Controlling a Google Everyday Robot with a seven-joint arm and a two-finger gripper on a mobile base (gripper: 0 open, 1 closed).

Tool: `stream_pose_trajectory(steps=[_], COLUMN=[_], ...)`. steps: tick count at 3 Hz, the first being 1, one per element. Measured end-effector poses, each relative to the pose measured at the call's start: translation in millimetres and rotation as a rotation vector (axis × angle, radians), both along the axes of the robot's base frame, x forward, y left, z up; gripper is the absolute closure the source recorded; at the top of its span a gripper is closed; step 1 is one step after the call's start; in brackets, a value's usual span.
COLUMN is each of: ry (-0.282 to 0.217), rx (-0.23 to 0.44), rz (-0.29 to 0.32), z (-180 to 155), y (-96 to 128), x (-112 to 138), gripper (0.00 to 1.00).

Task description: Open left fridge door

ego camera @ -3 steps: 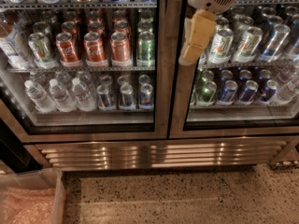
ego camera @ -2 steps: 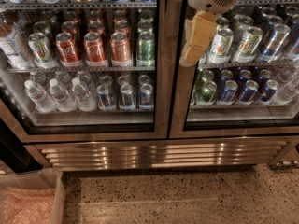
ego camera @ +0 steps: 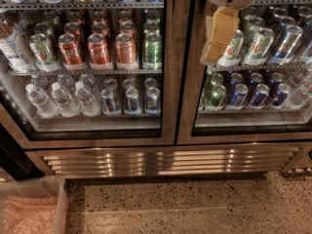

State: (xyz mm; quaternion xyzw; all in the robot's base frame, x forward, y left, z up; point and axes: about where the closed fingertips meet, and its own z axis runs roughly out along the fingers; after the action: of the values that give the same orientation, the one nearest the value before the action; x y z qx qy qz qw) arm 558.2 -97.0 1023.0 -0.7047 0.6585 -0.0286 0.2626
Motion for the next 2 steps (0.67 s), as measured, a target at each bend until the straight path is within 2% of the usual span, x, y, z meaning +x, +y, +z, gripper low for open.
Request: stream_pose_trajectory(steps=[1, 2], ry=[0.000, -0.015], rx=[0.002, 0.039], rz=[0.001, 0.029], z=[-0.2, 1.5], y=[0.7, 20.1], x=[0.3, 15.6], gripper=[0.00, 0.00])
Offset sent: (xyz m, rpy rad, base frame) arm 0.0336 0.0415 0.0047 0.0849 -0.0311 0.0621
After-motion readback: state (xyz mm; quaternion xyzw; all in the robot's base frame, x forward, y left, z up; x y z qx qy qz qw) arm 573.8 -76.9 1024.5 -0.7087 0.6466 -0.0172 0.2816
